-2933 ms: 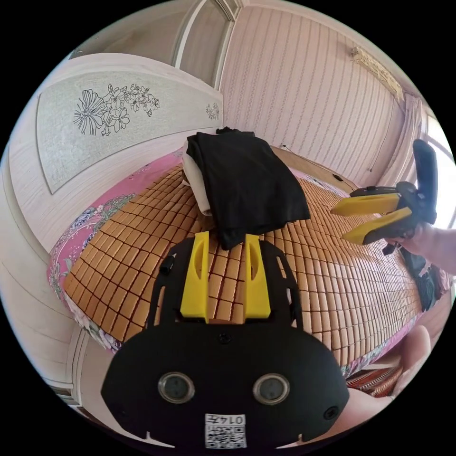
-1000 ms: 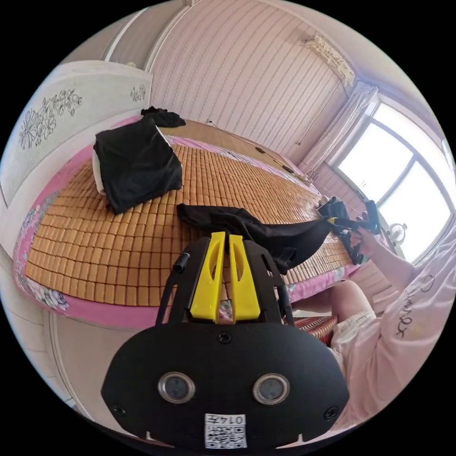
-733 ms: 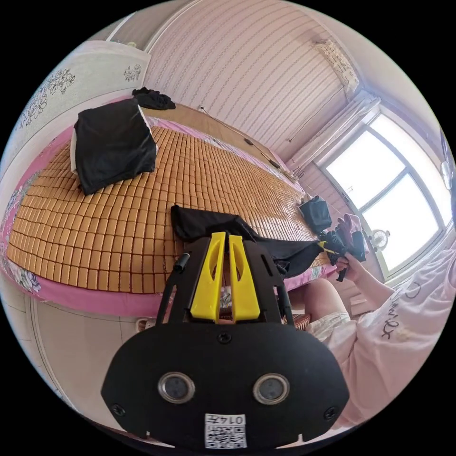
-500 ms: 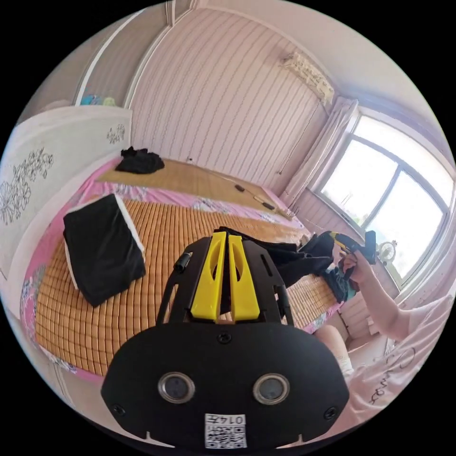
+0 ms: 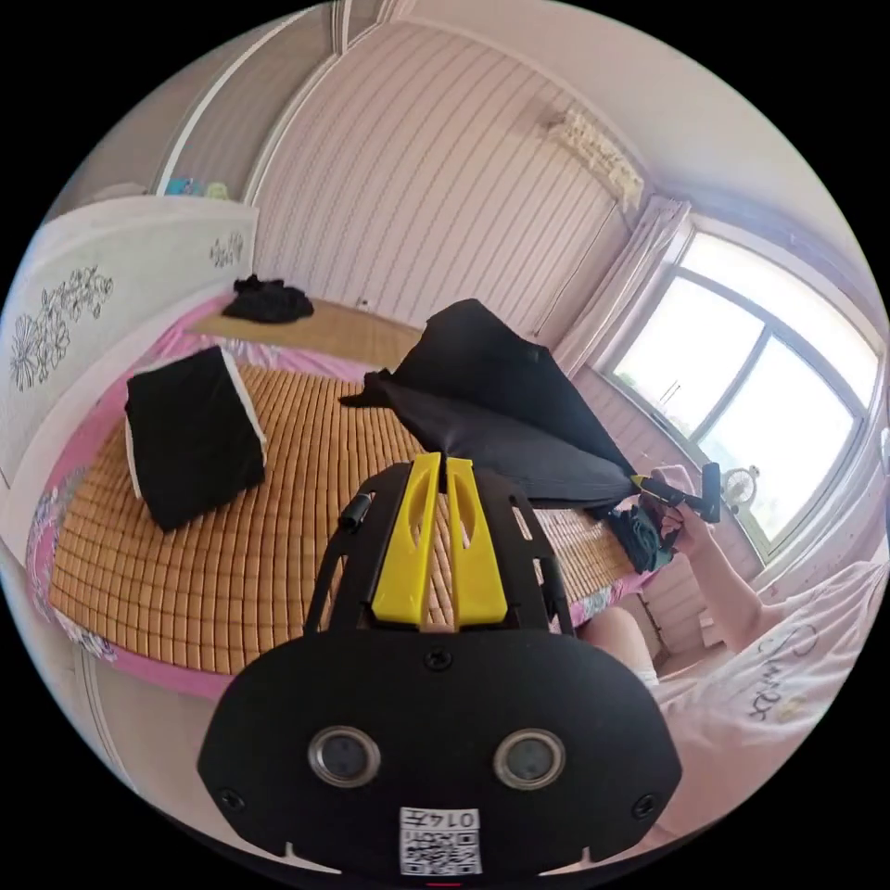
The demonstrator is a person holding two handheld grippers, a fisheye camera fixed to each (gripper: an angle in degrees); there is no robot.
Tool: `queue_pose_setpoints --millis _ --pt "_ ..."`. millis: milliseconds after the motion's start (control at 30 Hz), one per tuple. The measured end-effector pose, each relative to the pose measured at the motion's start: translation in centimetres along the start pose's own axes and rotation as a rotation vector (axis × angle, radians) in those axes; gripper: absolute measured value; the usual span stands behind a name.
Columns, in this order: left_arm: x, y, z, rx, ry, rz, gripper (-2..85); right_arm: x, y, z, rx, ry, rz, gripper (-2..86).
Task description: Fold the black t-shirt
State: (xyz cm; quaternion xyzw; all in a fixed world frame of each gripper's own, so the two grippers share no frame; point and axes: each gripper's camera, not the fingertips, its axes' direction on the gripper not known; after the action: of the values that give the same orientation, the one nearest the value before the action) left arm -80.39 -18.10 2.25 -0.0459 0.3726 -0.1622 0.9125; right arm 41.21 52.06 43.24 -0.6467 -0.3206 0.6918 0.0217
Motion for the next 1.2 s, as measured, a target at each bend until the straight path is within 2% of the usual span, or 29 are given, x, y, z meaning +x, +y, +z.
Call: queue_pose_setpoints --millis 67,233,333,433,600,700,767,967,1100,1200 --pt "-1.5 6.6 5.2 -0.186 -0.003 -0.095 -1.0 3.0 6.1 3.1 -0.198 0.058 0.098 0.6" --pt "-3.0 16.5 11.7 -0.478 -0.001 -0.252 -1.0 5.1 14.4 6.5 -0.491 0.171 0.165 0.5" --pt "-1.6 18.4 12.3 -0.557 -0.037 -0.215 -1.0 5.0 16.1 5.6 -0.520 0.217 0.154 0.5" --pt "-0.4 18.7 11.2 -0.543 -0.026 -0.194 -1.0 5.1 16.9 3.7 -0.494 0.187 0.173 0.5" --pt "0.5 18.4 7.3 -0.417 0.045 -0.238 -1.0 5.5 18.3 -0.7 -0.399 0.096 0.234 0.5" --pt "1.9 16.8 2.7 -0.250 0.161 -0.276 -1.0 4.5 17.1 -5.7 -0.221 -0.109 0.218 0.5" --pt "4.5 13.8 -3.0 -0.028 0.230 -0.203 -1.0 2.6 14.3 -11.9 0.036 -0.308 0.129 0.4" --pt "12.1 6.1 -19.3 0.506 0.293 0.137 -1.0 -4.6 8.1 -28.1 0.507 -0.490 -0.264 0.5" --pt "15.3 3.2 -24.6 0.649 0.284 0.262 -1.0 -7.6 5.1 -32.9 0.603 -0.497 -0.321 0.5" --pt "15.1 0.4 -22.9 0.597 0.200 0.232 -1.0 -8.0 1.6 -30.9 0.485 -0.374 -0.283 0.5"
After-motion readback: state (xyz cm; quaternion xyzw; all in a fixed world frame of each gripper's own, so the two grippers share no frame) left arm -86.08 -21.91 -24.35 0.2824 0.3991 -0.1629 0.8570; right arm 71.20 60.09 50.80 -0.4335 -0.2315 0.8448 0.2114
